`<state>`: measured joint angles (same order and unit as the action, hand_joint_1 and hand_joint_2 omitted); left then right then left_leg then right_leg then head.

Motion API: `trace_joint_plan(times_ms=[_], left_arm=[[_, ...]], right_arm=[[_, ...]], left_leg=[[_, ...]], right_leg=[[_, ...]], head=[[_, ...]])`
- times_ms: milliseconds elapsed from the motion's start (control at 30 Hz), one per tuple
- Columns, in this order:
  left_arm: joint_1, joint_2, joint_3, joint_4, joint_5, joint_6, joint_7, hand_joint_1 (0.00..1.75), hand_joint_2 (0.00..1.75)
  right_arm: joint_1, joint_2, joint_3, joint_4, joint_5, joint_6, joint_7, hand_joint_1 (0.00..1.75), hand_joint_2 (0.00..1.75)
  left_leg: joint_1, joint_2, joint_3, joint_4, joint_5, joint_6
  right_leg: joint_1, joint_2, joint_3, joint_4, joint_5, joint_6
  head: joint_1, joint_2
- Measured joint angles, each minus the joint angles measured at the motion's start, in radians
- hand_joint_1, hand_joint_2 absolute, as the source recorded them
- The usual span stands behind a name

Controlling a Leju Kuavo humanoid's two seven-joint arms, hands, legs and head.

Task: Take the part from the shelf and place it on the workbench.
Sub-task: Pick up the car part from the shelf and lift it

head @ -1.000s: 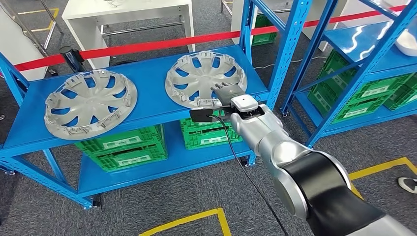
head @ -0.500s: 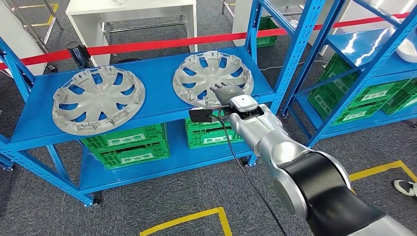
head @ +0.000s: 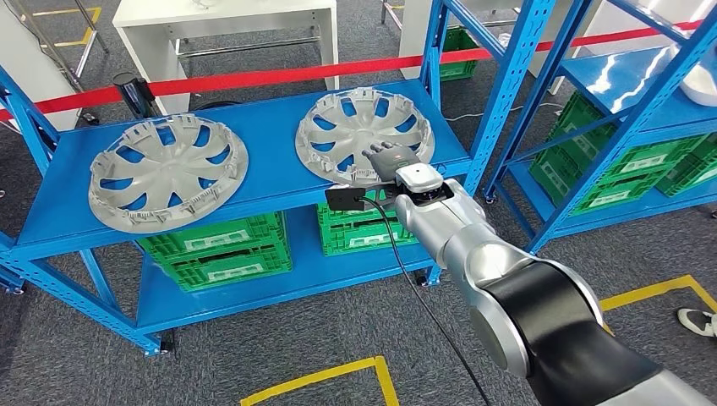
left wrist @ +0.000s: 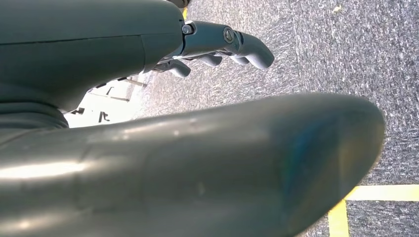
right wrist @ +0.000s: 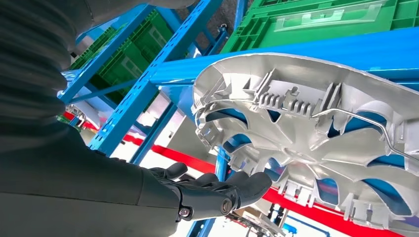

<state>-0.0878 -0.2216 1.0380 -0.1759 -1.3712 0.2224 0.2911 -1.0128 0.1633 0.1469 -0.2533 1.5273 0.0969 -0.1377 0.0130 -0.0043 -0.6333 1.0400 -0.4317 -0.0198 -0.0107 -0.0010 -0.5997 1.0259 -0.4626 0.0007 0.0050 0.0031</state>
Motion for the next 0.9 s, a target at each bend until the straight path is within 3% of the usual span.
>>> trace_joint_plan(times_ms=[367, 533, 633, 700, 800, 833, 867, 900], left_arm=[[0.0, 0.0, 0.0, 0.0, -0.006, -0.003, 0.0, 0.0, 0.0], [0.0, 0.002, 0.0, 0.0, -0.009, -0.003, 0.0, 0.0, 0.0], [0.0, 0.001, 0.0, 0.0, -0.009, -0.003, 0.0, 0.0, 0.0], [0.0, 0.001, 0.0, -0.001, -0.009, -0.003, 0.0, 0.0, 0.0], [0.0, 0.001, 0.0, -0.001, -0.009, -0.003, -0.001, 0.0, 0.0], [0.0, 0.001, 0.0, -0.001, -0.009, -0.003, -0.001, 0.0, 0.0], [0.0, 0.001, 0.0, -0.001, -0.009, -0.003, -0.001, 0.0, 0.0], [0.001, 0.0, 0.0, -0.001, -0.009, -0.003, -0.001, 0.0, 0.0]], right_arm=[[0.0, 0.0, 0.0, 0.0, -0.001, 0.001, 0.001, 0.0, 1.75], [0.0, 0.002, 0.005, 0.0, -0.001, 0.002, 0.0, 0.0, 1.75], [0.0, 0.006, 0.009, 0.0, -0.002, 0.002, 0.0, 0.0, 1.75], [-0.002, 0.006, 0.009, 0.0, -0.002, 0.002, 0.001, 0.0, 1.75], [0.003, 0.006, 0.01, 0.001, -0.002, 0.004, 0.001, 0.0, 1.75], [0.006, 0.006, 0.01, 0.001, -0.002, 0.004, 0.001, 0.0, 1.75], [0.009, 0.006, 0.01, 0.002, -0.002, 0.004, 0.001, 0.0, 1.75], [0.009, 0.006, 0.01, 0.002, -0.002, 0.004, 0.001, 0.0, 1.75]], left_leg=[[-0.001, 0.0, -0.001, 0.001, 0.0, 0.0], [-0.008, 0.0, -0.004, 0.005, -0.003, 0.009], [-0.006, 0.001, 0.001, -0.007, 0.001, 0.022], [-0.001, 0.004, 0.007, -0.02, 0.008, 0.032], [-0.002, 0.005, 0.007, -0.022, 0.009, 0.036], [-0.002, 0.004, 0.007, -0.02, 0.008, 0.035], [-0.002, 0.003, 0.006, -0.018, 0.007, 0.034], [-0.001, 0.002, 0.006, -0.015, 0.005, 0.031]], right_leg=[[0.0, 0.0, 0.0, -0.001, 0.0, 0.001], [-0.008, 0.0, 0.0, -0.003, 0.003, 0.011], [-0.01, 0.0, 0.002, -0.003, -0.001, 0.02], [-0.009, 0.0, -0.021, 0.051, -0.038, 0.024], [-0.009, 0.002, -0.109, 0.237, -0.124, 0.027], [-0.01, 0.002, -0.123, 0.266, -0.128, 0.027], [-0.01, 0.001, -0.117, 0.254, -0.112, 0.027], [-0.012, 0.001, -0.093, 0.205, -0.083, 0.025]], head=[[0.0, 0.0], [-0.001, 0.0], [0.0, 0.0], [0.0, 0.0], [0.0, 0.0], [0.0, 0.0], [0.0, 0.0], [0.0, 0.0]])
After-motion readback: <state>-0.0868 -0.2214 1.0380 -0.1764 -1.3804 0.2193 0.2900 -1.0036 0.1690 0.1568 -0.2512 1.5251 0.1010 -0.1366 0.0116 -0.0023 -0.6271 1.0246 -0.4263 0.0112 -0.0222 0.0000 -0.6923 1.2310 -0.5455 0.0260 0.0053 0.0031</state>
